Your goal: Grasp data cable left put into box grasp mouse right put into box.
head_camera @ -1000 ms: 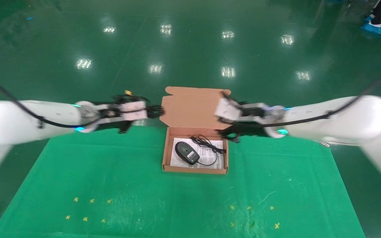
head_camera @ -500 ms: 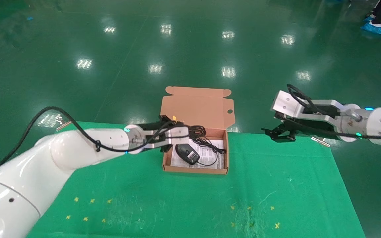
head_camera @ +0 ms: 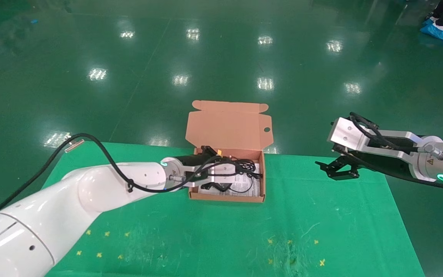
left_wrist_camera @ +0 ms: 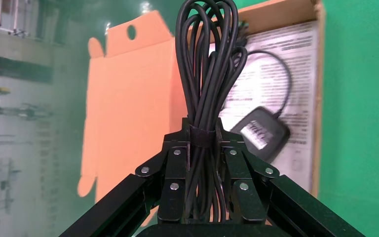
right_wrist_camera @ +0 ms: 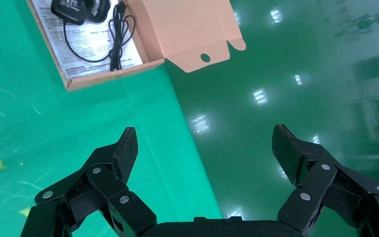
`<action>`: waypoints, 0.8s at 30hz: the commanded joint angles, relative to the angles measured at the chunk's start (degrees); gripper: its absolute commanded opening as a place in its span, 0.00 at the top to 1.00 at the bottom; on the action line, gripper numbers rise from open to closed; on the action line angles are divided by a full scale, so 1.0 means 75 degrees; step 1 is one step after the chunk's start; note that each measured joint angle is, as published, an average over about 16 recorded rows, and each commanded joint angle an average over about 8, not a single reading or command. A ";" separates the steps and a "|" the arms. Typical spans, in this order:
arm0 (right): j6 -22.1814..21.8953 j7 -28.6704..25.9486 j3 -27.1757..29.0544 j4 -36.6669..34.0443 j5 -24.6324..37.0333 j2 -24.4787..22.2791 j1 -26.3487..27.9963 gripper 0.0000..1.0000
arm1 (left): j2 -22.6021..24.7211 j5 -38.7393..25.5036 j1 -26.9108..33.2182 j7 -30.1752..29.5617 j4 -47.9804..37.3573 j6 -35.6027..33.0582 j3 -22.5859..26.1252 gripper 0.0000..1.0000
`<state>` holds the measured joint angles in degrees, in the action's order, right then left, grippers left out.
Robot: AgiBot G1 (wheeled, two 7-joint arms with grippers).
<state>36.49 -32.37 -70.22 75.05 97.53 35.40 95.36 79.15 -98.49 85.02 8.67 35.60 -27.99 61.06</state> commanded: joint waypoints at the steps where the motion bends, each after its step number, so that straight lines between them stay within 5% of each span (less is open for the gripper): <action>1: -0.0011 -0.0055 -0.0009 0.0101 0.0062 -0.0060 -0.0007 0.00 | 0.0027 0.0086 0.0001 -0.0023 -0.0004 0.0060 0.0159 0.00; 16: -0.0043 0.0001 0.0038 -0.0062 -0.0004 0.0025 0.0044 0.00 | -0.0192 0.0081 0.0063 -0.0102 0.0223 0.0030 -0.0056 0.00; 24: -0.0130 0.0390 0.0381 -0.0442 0.0555 0.0208 0.1092 0.00 | -0.0252 0.0183 0.0663 -0.0338 0.0403 0.0793 -0.0214 0.00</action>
<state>36.58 -29.68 -67.99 72.04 101.54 36.89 102.93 77.34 -97.03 89.34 6.33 38.29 -22.92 59.83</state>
